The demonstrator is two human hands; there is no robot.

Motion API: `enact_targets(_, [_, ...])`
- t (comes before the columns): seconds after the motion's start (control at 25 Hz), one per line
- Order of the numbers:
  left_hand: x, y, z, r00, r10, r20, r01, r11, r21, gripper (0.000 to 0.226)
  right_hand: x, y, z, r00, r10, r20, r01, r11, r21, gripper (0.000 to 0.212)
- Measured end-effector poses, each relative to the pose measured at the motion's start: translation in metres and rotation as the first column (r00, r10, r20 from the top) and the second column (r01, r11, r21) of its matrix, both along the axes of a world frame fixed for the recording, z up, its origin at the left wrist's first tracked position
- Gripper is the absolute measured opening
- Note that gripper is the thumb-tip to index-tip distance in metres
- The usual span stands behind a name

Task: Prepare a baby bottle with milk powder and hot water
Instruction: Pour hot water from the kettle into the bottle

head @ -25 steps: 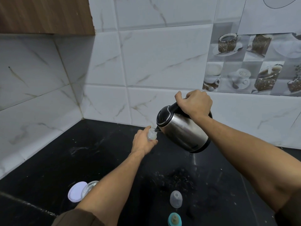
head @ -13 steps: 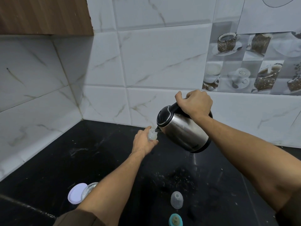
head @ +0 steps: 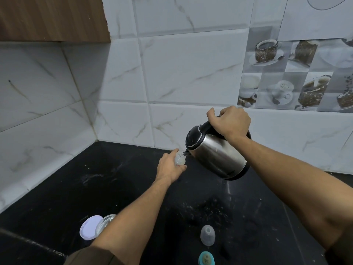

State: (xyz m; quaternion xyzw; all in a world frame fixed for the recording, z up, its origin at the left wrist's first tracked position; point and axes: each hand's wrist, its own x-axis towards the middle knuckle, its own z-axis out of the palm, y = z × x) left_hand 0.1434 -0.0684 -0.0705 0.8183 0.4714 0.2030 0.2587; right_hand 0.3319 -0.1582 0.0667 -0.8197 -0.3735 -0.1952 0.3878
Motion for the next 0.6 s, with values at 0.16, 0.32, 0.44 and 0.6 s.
enact_targets(0.16, [-0.0003,0.0000,-0.0004,1.000,0.001,-0.001,-0.001,1.000,-0.011,0.082,0.0004,-0.0004,-0.0006,1.000,0.003,0.004,-0.003,1.000,0.002,0.058])
enact_targets(0.32, [-0.0010,-0.0008,-0.0005,1.000,-0.002,0.004,0.002,1.000,-0.008,0.081,0.0008,-0.0007,-0.0019,1.000,0.004,0.008,-0.004,1.000,-0.002,0.058])
enact_targets(0.44, [0.0008,-0.0014,-0.0003,1.000,-0.004,0.012,0.004,1.000,-0.012,0.081,0.0009,-0.0013,0.0006,1.000,0.001,0.014,-0.001,1.000,-0.003,0.058])
enact_targets(0.6, [0.0020,-0.0006,0.0000,1.000,-0.008,0.025,0.008,1.000,-0.020,0.082,0.0016,-0.0011,0.0030,1.000,-0.002,0.018,0.002,1.000,-0.001,0.058])
